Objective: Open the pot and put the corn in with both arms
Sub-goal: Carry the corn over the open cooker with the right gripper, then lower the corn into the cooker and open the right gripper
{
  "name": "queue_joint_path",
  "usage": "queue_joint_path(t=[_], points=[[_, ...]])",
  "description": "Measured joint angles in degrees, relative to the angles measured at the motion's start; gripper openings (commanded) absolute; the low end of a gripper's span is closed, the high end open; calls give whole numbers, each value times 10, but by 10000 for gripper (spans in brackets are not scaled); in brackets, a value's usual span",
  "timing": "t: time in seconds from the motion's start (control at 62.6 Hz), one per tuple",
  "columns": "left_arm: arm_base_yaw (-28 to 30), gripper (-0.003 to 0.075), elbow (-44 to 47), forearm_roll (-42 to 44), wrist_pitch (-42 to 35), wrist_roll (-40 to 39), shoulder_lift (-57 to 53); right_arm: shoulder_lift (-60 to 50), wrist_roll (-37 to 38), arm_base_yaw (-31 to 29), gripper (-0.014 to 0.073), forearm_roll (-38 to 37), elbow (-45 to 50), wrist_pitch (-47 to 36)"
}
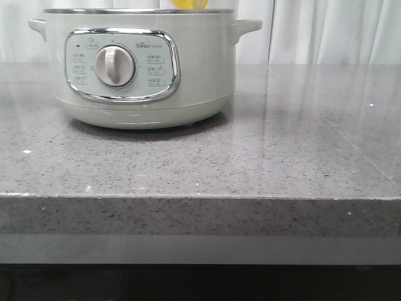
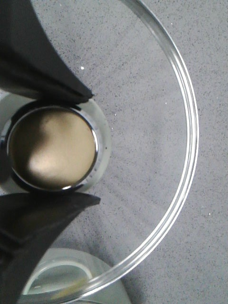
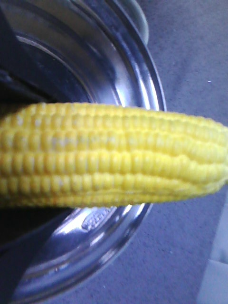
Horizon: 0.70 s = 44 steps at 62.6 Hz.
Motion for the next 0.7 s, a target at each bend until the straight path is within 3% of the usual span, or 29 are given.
queue_joint_path(t=[0.24,0.543,0.703], points=[[0,95,0,0,0,0,0,67,0,0,203,0,-105,117],[0,95,0,0,0,0,0,77,0,1,213,0,-123,187],[0,95,0,0,0,0,0,77,0,1,361,0,-123,202]])
